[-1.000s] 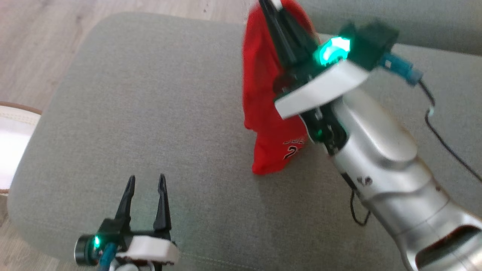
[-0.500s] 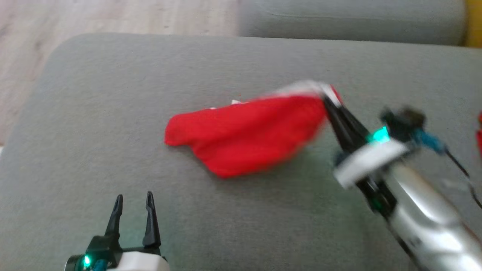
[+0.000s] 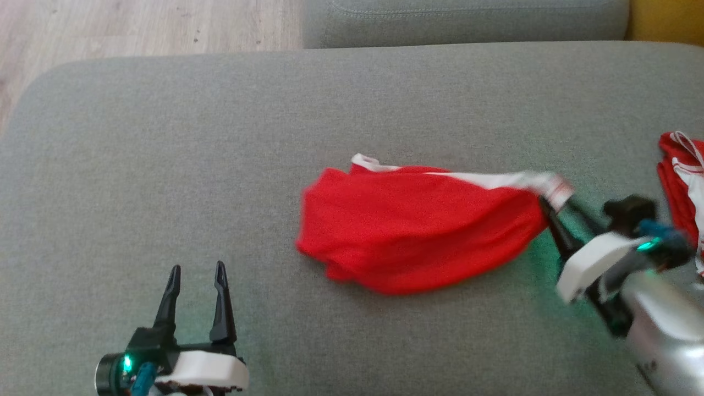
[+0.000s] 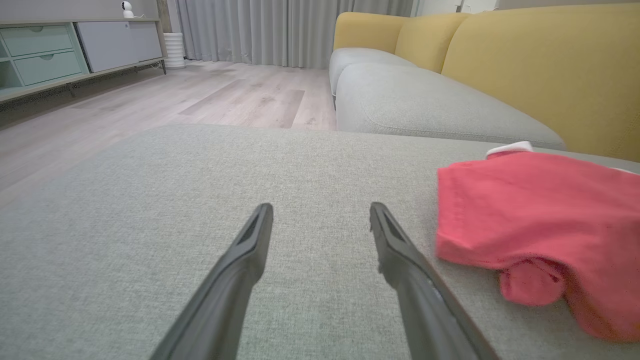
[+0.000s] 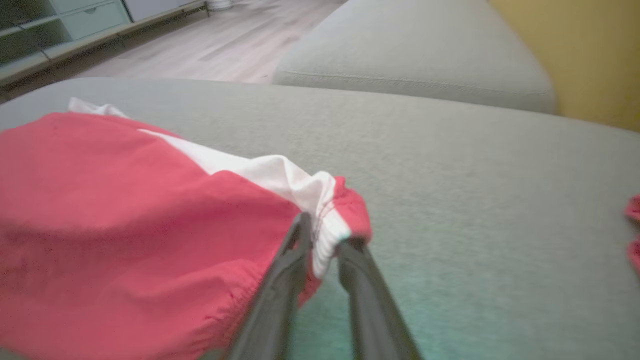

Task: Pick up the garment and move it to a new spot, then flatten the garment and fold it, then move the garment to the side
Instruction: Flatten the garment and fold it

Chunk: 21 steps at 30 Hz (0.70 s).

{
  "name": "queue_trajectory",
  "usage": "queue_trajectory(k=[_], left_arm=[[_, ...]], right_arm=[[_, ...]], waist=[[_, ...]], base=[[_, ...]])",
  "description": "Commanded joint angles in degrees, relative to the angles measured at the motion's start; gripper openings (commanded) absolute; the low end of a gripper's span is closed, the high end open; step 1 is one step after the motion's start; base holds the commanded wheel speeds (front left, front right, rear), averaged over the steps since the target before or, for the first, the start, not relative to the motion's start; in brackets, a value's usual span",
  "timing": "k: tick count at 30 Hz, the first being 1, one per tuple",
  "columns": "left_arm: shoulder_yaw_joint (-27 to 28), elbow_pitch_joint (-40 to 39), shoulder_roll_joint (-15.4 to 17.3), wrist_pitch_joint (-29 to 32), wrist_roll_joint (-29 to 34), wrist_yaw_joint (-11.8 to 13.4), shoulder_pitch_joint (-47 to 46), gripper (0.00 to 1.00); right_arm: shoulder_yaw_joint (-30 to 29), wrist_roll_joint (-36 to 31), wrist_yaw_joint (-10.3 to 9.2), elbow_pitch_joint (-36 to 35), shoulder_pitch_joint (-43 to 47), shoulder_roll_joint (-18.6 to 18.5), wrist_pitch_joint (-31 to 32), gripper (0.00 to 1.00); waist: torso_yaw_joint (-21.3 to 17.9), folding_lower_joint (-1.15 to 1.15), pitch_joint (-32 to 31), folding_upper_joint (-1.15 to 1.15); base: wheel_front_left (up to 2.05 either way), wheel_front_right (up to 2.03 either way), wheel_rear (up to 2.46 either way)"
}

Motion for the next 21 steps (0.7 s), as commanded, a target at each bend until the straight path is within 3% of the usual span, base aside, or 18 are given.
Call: queue_trajectory(k=[1,8,15,21], left_arm=[[1.64,-1.5,0.06,-0.55,0.0,0.36,-1.96,1.0],[2.51,-1.61,0.06,-0.55,0.03,0.66,-1.69,1.0],[1.82,-1.38,0.06,-0.55,-0.61,0.47,-1.96,1.0],[0.34,-1.88,0.06,-0.55,-2.05,-0.05,-3.02,1.0]], right_arm=[[-2.57,-2.37,0.19,-0.55,-2.97,0.39,-1.45,1.0],[-25.71,-21.24,0.19,-6.78,2.96,10.27,-1.88,1.0],[-36.26,-32.58,0.19,-7.03,8.88,17.31,-1.9,1.0],[-38.28,-35.62,0.19,-11.42,11.23,19.64,-1.9,1.0]], waist=[[0.1,0.0,-0.3,0.0],[-0.11,0.0,-1.11,0.0],[-0.47,0.0,-1.23,0.0],[-1.62,0.0,-1.01,0.0]], base=[[0.0,0.0,0.0],[0.0,0.0,0.0],[0.0,0.0,0.0],[0.0,0.0,0.0]])
